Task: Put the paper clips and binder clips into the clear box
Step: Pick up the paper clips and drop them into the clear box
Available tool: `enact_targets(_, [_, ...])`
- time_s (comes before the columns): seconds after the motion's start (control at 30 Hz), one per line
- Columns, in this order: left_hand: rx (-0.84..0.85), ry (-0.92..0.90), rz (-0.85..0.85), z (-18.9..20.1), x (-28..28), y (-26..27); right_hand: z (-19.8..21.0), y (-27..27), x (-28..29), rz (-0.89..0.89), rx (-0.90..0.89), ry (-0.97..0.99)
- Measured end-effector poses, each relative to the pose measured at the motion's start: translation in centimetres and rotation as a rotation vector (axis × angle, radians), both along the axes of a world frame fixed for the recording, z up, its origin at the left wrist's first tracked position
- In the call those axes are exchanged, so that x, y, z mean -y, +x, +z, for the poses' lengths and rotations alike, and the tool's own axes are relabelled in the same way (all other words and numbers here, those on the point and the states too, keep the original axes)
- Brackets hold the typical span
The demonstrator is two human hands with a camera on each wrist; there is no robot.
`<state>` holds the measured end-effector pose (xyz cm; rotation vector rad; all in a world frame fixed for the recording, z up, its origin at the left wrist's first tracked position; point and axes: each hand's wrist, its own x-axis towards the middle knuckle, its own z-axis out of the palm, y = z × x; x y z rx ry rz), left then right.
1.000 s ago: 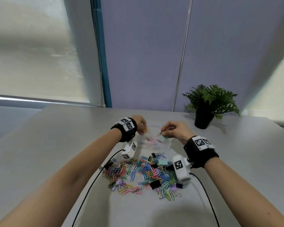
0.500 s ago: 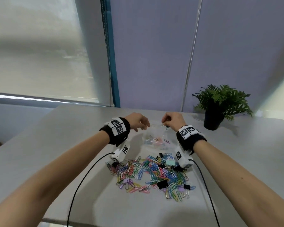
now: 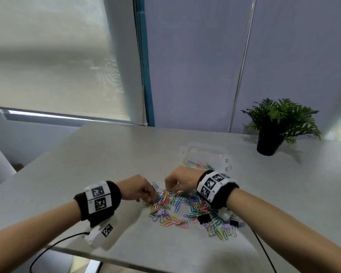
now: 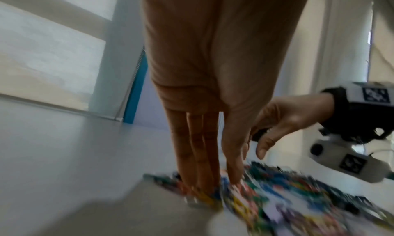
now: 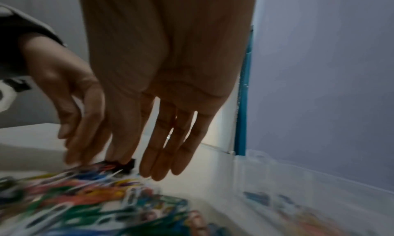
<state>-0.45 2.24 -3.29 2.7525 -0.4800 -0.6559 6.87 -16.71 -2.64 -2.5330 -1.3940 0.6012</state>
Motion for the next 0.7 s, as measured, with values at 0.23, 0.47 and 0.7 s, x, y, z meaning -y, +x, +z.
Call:
enact_targets(0.23, [0.177,0.223,0.032,-2.3,1.1,0.9,-2.6,-0.6,-1.2,-0.003,0.159,-0.134])
enact_targets(0.47, [0.204,0.197,0.061,-3.0,2.0,0.5,-3.1,0.2,0.5,-0.094,0.170,-0.089])
enact_targets(0.7, [0.198,0.064,0.068,-2.4,1.3,0.9,-2.6,0.3,0.9,-0.149,0.106,0.080])
